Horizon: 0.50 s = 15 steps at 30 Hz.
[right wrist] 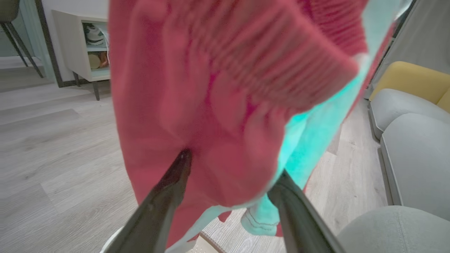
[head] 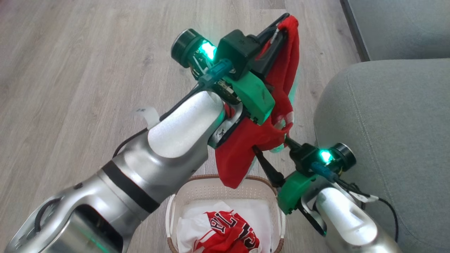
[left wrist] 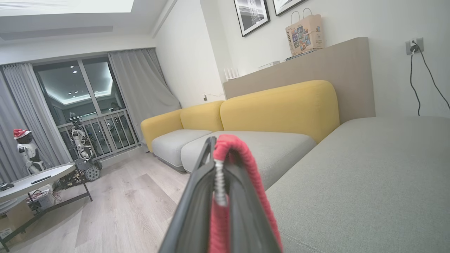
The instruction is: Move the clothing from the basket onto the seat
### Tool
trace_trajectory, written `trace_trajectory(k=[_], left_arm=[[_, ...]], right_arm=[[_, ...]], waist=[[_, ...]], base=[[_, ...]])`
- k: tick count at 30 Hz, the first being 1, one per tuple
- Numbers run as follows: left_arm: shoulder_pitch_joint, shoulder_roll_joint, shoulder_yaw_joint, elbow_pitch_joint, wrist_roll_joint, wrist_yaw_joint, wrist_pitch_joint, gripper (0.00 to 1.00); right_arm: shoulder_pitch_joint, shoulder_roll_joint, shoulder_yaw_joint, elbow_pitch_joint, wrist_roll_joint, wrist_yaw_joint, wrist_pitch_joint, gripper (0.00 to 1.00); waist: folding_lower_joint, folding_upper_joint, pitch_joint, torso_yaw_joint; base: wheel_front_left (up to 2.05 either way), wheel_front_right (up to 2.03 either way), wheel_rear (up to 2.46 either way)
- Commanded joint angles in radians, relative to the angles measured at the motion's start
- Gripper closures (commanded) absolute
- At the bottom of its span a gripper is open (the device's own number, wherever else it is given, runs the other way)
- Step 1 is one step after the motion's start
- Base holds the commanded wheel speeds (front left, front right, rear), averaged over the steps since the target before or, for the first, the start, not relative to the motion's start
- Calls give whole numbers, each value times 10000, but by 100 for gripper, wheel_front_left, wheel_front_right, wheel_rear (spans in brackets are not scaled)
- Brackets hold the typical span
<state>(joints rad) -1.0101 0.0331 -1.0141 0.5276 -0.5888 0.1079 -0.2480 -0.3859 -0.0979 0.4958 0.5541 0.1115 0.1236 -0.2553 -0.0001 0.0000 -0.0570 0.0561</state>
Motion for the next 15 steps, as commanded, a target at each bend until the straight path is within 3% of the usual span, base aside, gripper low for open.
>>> trace_trajectory(k=[1,2,3,4,6,7,15], left_arm=[[-772,172,304,-240,-53,68,-68,100],[-794,172,175,-196,-183,138,-87,100],[-791,172,125,-147,-237,169,-95,100],[-791,172,125,-147,-237,169,-95,100],[-766,172,56,27,-327,224,-106,100],[-738,172,51,140,-368,250,-111,100],[-133,172,219,1169,-616,190,-133,100]], right_arm=[[-441,63,155,-246,84,71,-65,9],[-622,73,332,-57,211,71,-65,53],[-685,85,365,-14,275,71,-65,71],[-685,85,365,-14,275,71,-65,71],[-751,103,333,-18,377,71,-65,96],[-757,111,265,-68,422,71,-65,100],[-546,-18,-414,-764,686,71,-65,100]], waist=[[1,0,-2,7],[1,0,-11,33],[1,0,-13,43],[1,0,-13,43],[1,0,-15,55],[1,0,-14,54],[1,0,-70,-41]], base=[[0,0,0],[0,0,0],[0,0,0],[0,0,0],[0,0,0],[0,0,0],[0,0,0]])
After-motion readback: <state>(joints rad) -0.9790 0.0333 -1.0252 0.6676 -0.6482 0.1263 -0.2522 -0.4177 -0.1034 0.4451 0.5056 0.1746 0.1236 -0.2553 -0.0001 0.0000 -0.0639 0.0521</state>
